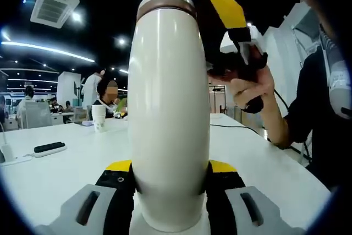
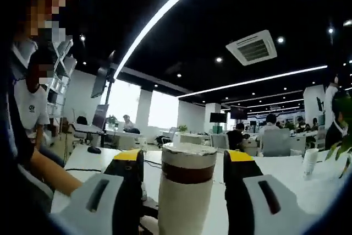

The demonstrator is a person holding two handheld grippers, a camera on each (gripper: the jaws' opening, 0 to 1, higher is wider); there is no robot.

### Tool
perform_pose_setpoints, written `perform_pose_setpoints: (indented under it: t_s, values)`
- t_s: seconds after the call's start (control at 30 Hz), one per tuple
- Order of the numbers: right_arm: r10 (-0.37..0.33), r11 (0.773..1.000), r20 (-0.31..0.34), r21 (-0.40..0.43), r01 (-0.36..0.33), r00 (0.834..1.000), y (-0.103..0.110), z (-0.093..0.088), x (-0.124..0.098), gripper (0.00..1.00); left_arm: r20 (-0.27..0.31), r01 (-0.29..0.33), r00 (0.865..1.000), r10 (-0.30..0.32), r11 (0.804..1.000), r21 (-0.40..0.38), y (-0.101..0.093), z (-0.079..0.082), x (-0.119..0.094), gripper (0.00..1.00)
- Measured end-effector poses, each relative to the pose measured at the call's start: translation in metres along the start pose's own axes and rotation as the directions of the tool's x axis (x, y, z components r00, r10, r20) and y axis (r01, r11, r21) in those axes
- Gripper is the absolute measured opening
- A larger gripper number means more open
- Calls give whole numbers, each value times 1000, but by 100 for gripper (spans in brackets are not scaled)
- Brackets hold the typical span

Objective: Grasp the water cup twist off the cup lid place the cup lid on the table

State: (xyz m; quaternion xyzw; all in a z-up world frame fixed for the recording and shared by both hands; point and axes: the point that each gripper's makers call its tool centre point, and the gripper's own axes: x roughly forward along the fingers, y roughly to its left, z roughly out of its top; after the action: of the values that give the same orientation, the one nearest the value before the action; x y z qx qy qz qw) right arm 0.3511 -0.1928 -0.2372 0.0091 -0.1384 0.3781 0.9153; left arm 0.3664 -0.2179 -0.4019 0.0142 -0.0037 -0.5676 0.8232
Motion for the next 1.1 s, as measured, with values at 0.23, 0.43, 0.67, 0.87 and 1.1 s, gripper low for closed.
perform_pose_setpoints:
  t_s: [0.23, 0.43, 0.67, 0.87, 1.1]
  values:
    - [-75, 987, -64, -148, 65, 995, -4, -6, 18, 58, -3, -2, 1000, 2, 1000, 2, 4, -1, -1, 52]
    - [-45, 997, -108, -69, 38, 993, -10, -16, 22, 50, -5, -2, 1000, 2, 1000, 6, 6, -1, -2, 52]
    - [163, 986, -83, -9, -165, 983, -6, -14, 20, 48, -5, 0, 1000, 0, 1000, 7, 6, -1, -2, 51]
    - [402, 915, -55, 53, -400, 914, -1, -14, 20, 48, -5, 2, 1000, -2, 1000, 8, 5, -1, -2, 51]
    - [550, 835, -57, 36, -549, 833, 3, -17, 20, 48, -6, 3, 1000, -3, 1000, 8, 4, -2, -2, 51]
